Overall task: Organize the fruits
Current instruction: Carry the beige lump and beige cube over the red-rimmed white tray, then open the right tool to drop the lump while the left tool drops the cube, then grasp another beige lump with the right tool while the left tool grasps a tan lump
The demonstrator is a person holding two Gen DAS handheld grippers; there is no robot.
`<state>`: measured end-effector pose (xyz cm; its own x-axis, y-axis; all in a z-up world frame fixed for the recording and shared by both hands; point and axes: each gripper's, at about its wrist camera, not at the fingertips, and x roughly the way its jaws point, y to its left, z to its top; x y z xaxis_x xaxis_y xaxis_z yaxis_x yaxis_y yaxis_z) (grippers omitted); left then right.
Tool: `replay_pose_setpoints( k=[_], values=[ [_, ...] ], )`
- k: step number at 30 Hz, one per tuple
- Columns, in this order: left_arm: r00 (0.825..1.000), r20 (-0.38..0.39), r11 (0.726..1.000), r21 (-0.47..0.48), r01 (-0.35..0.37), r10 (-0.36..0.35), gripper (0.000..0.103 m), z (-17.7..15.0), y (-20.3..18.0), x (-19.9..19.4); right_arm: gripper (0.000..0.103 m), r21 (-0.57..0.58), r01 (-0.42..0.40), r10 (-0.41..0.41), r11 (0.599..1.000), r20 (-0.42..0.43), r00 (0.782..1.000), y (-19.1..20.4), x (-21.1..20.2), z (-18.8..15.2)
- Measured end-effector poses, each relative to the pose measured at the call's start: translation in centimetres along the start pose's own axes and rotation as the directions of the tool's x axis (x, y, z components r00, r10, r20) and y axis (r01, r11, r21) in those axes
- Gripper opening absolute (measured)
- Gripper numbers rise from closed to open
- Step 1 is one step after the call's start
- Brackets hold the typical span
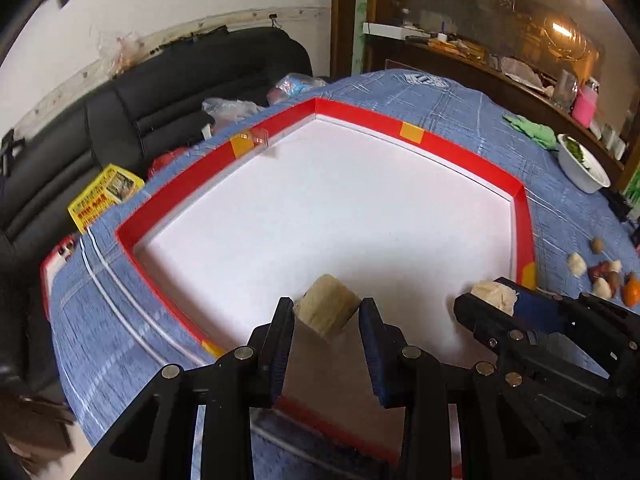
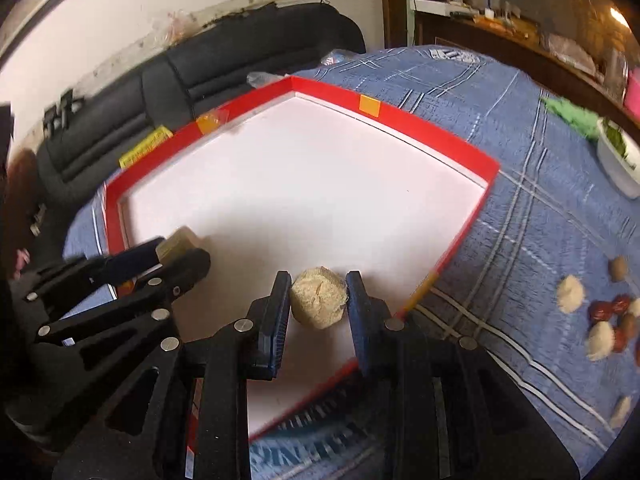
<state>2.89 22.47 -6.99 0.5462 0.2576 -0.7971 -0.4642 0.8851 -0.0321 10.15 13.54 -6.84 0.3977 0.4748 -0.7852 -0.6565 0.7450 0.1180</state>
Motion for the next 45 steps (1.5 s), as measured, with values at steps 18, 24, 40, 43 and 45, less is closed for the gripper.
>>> replay_pose_setpoints(
  k=[18, 24, 40, 43, 45],
  values=[
    [1.000, -0.005, 0.999, 0.023, 0.029, -0.029, 0.033, -4.2, -2.5, -3.5, 0.039, 0.037, -0.063, 0.063, 0.997, 0.004, 0.998, -2.2, -4.3, -4.5],
    [0.994, 0.099, 0.988, -0.147, -0.039, 0.054, 0.078, -3.3, -0.7, -5.7, 0.076, 0.090, -0.093, 0.081, 0.992, 0.128, 0.988, -3.3, -7.5, -4.4],
    [0.957, 0.183, 0.973, 0.097, 0.212, -0.226, 0.079, -4.2, -12.1, -8.3, 0.076, 0.352, 0.218, -0.287, 0.910, 0.156, 0.945, -18.2, -15.8, -12.1],
    [0.953, 0.147, 0.952, 0.196, 0.233, -0.264, 0.079, -4.6, -15.3, -8.0, 0.075, 0.359, 0.240, -0.293, 0.902, 0.100, 0.951, -19.7, -15.1, -12.6],
    [0.952, 0.128, 0.937, 0.252, 0.241, -0.279, 0.079, -4.8, -17.3, -7.5, 0.075, 0.348, 0.244, -0.290, 0.905, 0.085, 0.953, -20.1, -14.8, -12.9]
  ],
)
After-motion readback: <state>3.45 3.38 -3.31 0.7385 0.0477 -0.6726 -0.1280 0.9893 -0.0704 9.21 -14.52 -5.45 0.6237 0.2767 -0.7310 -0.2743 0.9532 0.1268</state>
